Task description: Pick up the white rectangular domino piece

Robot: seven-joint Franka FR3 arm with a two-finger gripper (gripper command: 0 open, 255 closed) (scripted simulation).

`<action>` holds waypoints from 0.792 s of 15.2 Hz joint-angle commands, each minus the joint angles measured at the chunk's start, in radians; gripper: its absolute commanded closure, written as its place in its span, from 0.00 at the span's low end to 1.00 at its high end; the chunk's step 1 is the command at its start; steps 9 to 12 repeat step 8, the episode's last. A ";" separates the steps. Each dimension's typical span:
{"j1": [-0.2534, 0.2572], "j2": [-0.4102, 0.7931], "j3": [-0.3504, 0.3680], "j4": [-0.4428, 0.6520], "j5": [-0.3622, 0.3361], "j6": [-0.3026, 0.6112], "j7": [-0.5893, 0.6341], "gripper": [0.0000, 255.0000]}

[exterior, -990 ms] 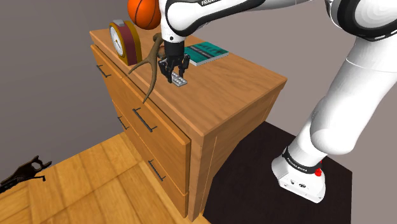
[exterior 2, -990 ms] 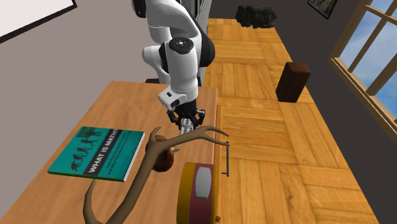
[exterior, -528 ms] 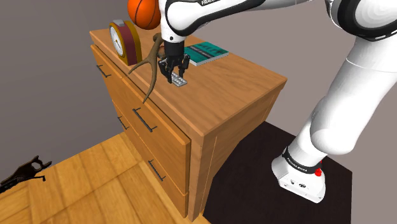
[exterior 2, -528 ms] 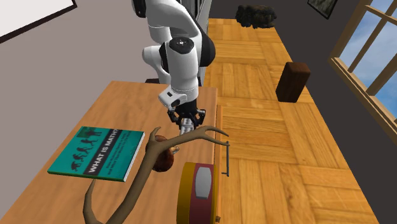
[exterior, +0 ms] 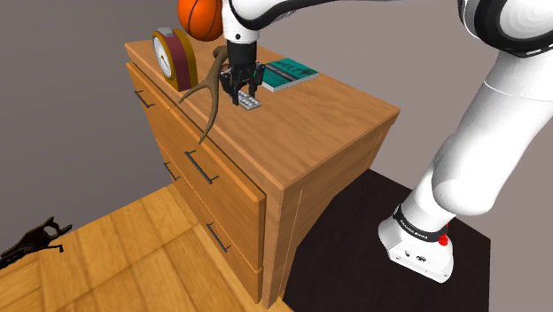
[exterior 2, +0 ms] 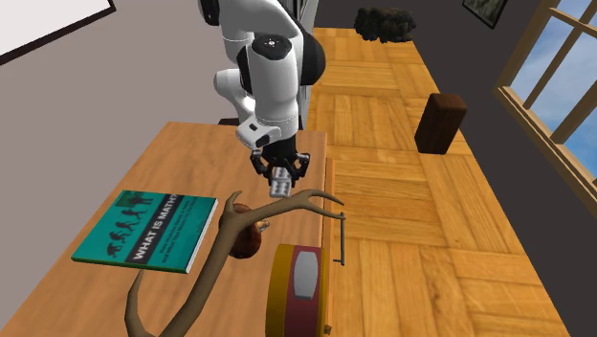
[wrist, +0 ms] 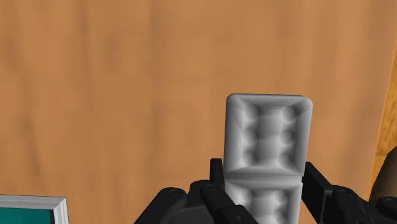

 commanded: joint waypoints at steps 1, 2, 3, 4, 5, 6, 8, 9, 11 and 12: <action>0.000 -0.001 0.000 0.027 0.000 -0.029 0.000 1.00; 0.000 -0.002 0.000 0.040 0.000 -0.042 0.000 1.00; 0.000 -0.003 0.000 0.052 0.001 -0.055 0.000 1.00; 0.001 -0.003 0.001 0.065 0.001 -0.069 0.000 1.00; 0.001 -0.003 0.001 0.079 0.001 -0.082 0.000 1.00; 0.001 -0.003 0.001 0.093 0.001 -0.096 0.000 1.00; 0.001 -0.003 0.001 0.095 0.001 -0.098 0.000 1.00; 0.001 -0.003 0.001 0.095 0.001 -0.098 0.000 1.00; 0.001 -0.003 0.001 0.095 0.001 -0.098 0.000 1.00; 0.001 -0.003 0.001 0.095 0.001 -0.098 0.000 1.00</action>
